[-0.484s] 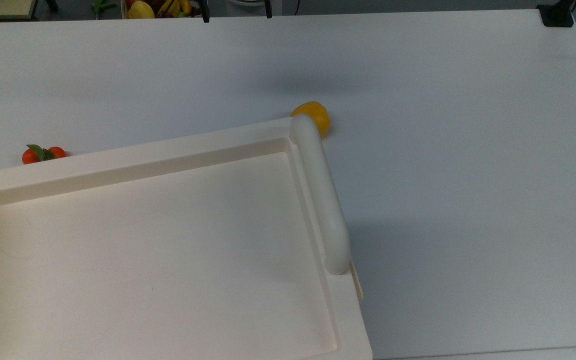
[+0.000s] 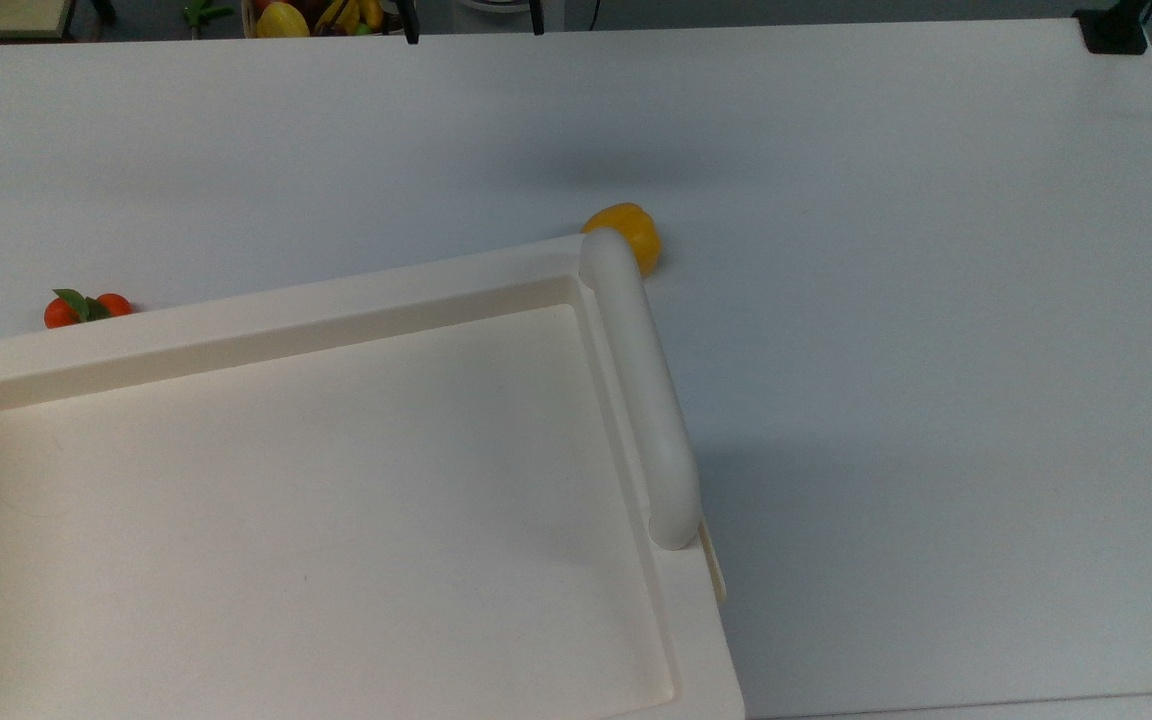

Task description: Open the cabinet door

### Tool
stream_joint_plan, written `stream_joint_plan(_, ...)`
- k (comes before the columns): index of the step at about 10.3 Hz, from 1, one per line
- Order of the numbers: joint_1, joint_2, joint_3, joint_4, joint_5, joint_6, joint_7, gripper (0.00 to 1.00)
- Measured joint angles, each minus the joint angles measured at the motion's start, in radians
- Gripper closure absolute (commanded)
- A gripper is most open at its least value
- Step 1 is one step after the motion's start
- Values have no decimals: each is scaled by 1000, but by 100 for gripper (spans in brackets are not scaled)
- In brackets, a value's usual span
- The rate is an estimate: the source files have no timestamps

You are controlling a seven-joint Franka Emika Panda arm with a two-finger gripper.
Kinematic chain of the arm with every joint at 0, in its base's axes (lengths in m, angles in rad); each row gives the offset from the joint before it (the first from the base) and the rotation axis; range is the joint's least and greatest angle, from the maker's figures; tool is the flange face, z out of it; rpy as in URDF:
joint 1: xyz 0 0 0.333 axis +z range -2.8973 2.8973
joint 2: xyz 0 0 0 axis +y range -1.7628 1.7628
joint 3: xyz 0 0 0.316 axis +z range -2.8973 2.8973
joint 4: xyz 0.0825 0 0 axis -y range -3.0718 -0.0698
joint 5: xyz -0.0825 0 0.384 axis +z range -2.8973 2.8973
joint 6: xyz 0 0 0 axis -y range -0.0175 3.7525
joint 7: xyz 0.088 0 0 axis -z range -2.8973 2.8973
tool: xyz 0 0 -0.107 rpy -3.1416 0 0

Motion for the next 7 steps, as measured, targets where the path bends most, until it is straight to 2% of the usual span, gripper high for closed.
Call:
stream_joint_plan(5, 0, 1, 0, 5, 0, 29, -14, 0)
stream_joint_plan(6, 0, 7, 0, 5, 0, 104, -14, 2)
stream_joint_plan(7, 1, 21, 0, 4, 0, 201, -14, 9)
